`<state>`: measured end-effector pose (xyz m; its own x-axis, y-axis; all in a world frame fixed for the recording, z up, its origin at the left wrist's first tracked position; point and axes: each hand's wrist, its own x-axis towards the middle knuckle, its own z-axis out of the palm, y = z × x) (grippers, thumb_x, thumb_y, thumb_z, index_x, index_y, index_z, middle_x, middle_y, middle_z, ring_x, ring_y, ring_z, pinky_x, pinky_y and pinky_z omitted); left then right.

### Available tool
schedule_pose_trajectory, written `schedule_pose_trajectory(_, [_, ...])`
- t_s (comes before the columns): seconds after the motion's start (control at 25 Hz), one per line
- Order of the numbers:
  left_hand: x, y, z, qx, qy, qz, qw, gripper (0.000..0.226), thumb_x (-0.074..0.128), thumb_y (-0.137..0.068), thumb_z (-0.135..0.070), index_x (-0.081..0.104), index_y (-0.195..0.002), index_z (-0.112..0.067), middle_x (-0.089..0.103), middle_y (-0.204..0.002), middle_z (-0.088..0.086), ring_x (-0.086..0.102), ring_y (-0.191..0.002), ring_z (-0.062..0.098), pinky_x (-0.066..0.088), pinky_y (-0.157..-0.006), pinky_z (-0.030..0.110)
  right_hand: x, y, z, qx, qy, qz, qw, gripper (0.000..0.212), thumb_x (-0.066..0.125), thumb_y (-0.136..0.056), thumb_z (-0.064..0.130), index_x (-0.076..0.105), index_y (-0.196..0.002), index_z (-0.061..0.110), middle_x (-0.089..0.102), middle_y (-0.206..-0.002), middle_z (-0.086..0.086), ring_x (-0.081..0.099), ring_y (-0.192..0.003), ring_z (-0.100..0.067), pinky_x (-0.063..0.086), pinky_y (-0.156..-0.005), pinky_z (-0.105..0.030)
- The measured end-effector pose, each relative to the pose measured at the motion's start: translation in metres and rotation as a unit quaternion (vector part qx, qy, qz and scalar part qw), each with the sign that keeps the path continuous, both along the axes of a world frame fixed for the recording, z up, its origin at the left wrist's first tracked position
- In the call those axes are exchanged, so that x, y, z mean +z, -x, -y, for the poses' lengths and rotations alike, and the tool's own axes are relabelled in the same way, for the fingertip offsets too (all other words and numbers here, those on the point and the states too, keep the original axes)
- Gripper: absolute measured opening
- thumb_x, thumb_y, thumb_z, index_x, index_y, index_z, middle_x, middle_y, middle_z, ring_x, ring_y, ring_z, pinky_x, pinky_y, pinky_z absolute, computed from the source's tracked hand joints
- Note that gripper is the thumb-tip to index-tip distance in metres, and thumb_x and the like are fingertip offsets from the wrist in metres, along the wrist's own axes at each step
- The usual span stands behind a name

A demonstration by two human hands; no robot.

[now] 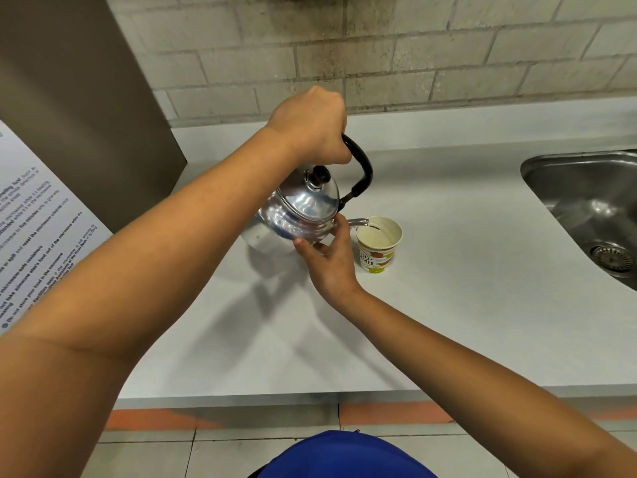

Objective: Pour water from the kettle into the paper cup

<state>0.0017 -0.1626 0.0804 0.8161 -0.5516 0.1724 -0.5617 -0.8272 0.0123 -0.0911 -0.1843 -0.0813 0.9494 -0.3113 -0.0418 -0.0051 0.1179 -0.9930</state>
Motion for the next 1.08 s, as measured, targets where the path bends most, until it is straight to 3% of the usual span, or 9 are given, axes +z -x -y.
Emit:
schedule_pose_trajectory(0.16, [0.0012,-0.0011,0.0017,-0.005,-0.005,0.006,1.000,0.018,0.063,-0.066,-0.021,0.065,-0.067,-0.003,0.043,-0.053,0.004,0.047,-0.057,0.029,0.028,-0.041,0.023,0.0006,-0.0012,-0.0004,0.000,-0.006,-0.001,1.000,0.072,0.067,-0.079,0.006,0.026,-0.139,0.009,0.039,-0.138,-0.020,0.051,-0.120,-0.039,0.050,-0.098,-0.043])
schedule_pose_trajectory(0.56, [0.0047,-0.0007,0.0039,-0.014,-0.025,0.003,1.000,0.026,0.063,-0.068,-0.020,0.047,-0.049,-0.011,0.042,-0.051,0.003,0.044,-0.053,0.025,0.029,-0.042,0.023,0.0014,-0.0054,-0.0016,0.006,-0.018,0.002,1.000,0.073,0.067,-0.079,0.008,0.025,-0.139,0.011,0.038,-0.140,-0.018,0.051,-0.121,-0.038,0.050,-0.090,-0.030])
schedule_pose_trajectory(0.76, [0.0041,-0.0020,0.0042,-0.015,-0.031,0.001,0.999,0.025,0.063,-0.070,-0.020,0.048,-0.051,-0.011,0.042,-0.052,0.003,0.044,-0.052,0.024,0.029,-0.042,0.024,0.0023,-0.0073,-0.0033,0.007,-0.029,0.001,1.000,0.073,0.067,-0.079,0.007,0.025,-0.138,0.011,0.038,-0.139,-0.019,0.050,-0.121,-0.039,0.050,-0.096,-0.038])
schedule_pose_trajectory(1.08, [0.0067,-0.0048,0.0042,-0.025,-0.037,0.015,0.999,0.028,0.061,-0.068,-0.019,0.043,-0.047,-0.012,0.040,-0.051,0.004,0.039,-0.046,0.021,0.026,-0.041,0.024,0.0044,-0.0102,-0.0062,0.001,-0.049,0.015,0.999,0.072,0.065,-0.080,0.005,0.024,-0.138,0.012,0.037,-0.139,-0.018,0.050,-0.121,-0.038,0.050,-0.083,-0.022])
